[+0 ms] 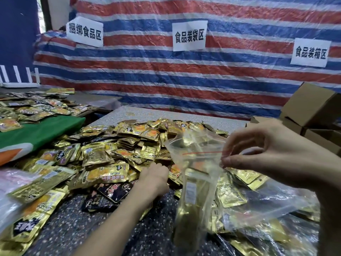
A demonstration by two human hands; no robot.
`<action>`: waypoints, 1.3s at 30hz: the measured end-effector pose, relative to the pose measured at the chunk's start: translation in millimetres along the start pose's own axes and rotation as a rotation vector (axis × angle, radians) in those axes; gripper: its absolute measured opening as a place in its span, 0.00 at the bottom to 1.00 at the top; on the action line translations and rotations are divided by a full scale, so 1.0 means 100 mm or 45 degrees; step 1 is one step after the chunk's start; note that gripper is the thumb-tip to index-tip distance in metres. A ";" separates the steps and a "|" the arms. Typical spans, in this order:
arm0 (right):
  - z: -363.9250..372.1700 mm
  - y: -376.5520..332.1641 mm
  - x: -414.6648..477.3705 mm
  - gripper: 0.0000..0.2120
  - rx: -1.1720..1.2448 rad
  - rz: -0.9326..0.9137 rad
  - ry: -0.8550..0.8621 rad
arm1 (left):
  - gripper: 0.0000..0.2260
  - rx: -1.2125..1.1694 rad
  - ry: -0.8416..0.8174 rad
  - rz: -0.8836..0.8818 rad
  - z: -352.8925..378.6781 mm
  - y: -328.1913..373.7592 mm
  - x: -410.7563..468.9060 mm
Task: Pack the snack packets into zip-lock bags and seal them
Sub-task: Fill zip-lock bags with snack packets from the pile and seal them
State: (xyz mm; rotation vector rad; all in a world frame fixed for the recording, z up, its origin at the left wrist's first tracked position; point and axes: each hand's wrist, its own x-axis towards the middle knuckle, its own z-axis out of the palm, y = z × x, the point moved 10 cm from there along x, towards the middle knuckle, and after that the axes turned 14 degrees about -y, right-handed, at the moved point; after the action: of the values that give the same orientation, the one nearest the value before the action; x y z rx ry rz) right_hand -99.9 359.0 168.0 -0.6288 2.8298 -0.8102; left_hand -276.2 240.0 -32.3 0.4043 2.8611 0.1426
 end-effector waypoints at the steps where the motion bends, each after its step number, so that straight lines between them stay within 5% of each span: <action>1: 0.00 -0.01 0.00 0.07 -0.001 -0.006 0.003 | 0.10 0.001 0.015 -0.023 0.02 -0.01 0.02; 8: 0.01 0.02 -0.06 0.04 0.017 0.004 -0.047 | 0.08 -0.078 0.231 -0.088 -0.05 -0.05 -0.02; 20: 0.02 0.05 -0.06 0.08 0.030 -0.008 -0.078 | 0.09 -0.216 0.496 0.237 -0.19 0.03 -0.20; 28: 0.02 0.07 -0.07 0.03 0.025 -0.007 -0.087 | 0.04 -0.616 0.267 0.444 -0.43 -0.21 -0.15; 33: 0.03 0.08 -0.07 0.02 0.025 -0.001 -0.090 | 0.05 -0.624 0.444 0.582 -0.68 -0.11 -0.35; 39: 0.03 0.09 -0.08 0.04 0.027 0.017 -0.090 | 0.09 -1.101 0.788 0.683 -1.17 -0.30 -0.69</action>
State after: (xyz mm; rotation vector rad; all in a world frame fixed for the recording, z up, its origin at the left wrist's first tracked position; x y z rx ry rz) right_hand -95.4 368.4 160.9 -0.6222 2.7551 -0.7988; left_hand -249.9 185.0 92.2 1.0296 2.7411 1.7686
